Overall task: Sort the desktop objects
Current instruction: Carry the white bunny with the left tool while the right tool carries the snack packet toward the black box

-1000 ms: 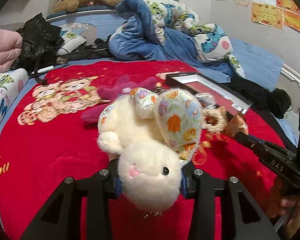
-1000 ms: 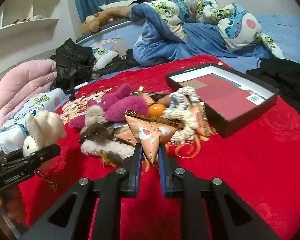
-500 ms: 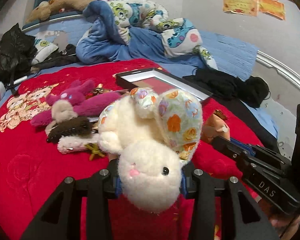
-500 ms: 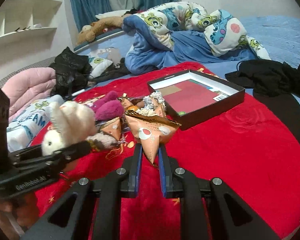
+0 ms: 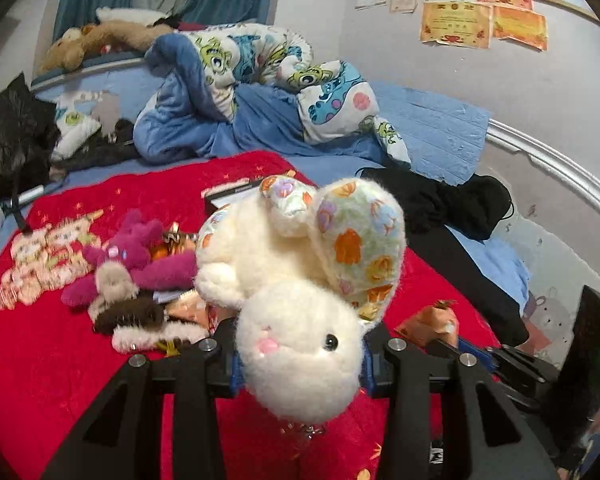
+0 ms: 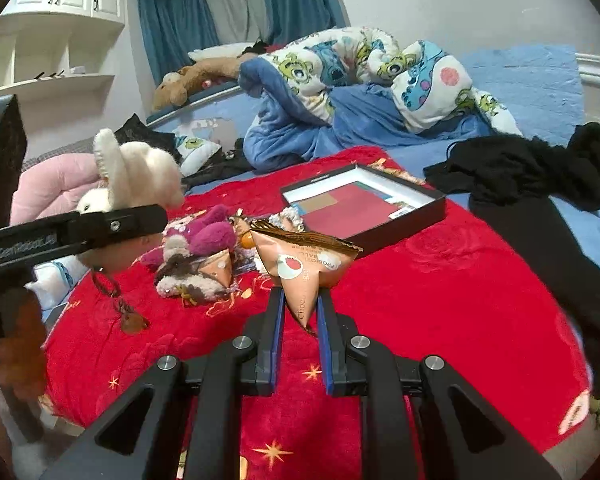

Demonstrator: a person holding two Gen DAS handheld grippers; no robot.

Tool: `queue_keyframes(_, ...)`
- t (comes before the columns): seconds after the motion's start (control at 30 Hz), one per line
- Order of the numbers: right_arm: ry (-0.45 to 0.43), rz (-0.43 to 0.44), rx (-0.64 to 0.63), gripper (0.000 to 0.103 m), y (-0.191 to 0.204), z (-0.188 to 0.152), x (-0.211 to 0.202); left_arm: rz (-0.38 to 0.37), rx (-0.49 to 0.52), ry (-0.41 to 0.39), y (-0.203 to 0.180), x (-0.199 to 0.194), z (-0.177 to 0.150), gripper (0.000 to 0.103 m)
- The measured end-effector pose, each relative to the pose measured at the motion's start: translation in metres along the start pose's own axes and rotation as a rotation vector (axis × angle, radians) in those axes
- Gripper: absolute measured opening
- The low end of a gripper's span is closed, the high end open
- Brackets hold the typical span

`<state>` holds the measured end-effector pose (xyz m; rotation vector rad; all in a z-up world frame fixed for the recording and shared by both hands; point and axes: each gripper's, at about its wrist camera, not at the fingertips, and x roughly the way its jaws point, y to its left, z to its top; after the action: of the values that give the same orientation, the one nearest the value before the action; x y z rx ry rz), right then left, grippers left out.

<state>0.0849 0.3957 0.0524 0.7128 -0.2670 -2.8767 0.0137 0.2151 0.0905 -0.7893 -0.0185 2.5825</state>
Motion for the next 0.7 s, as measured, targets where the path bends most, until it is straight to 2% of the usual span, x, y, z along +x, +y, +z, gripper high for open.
queue_keyframes(0.1, 0.001, -0.010, 0.005, 0.016, -0.007, -0.001, -0.006, -0.034, -0.004, 0.025, -0.002, 0.009, 0.008, 0.044)
queue_keyframes(0.23, 0.026, 0.005, 0.045, 0.016, -0.019, -0.003, 0.001, -0.012, 0.028, 0.027, -0.009, 0.022, 0.012, 0.044)
queue_keyframes(0.3, 0.038, 0.000, 0.053, 0.016, -0.021, -0.002, 0.004, -0.025, 0.015, 0.036, -0.010, 0.030, 0.012, 0.044)
queue_keyframes(0.53, 0.026, 0.022, 0.016, 0.016, -0.018, 0.014, 0.012, -0.025, 0.038, 0.053, -0.024, 0.066, 0.025, 0.044)
queue_keyframes(0.7, 0.014, 0.030, -0.004, 0.016, -0.027, 0.034, 0.017, -0.012, 0.039, 0.052, -0.031, 0.098, 0.050, 0.044)
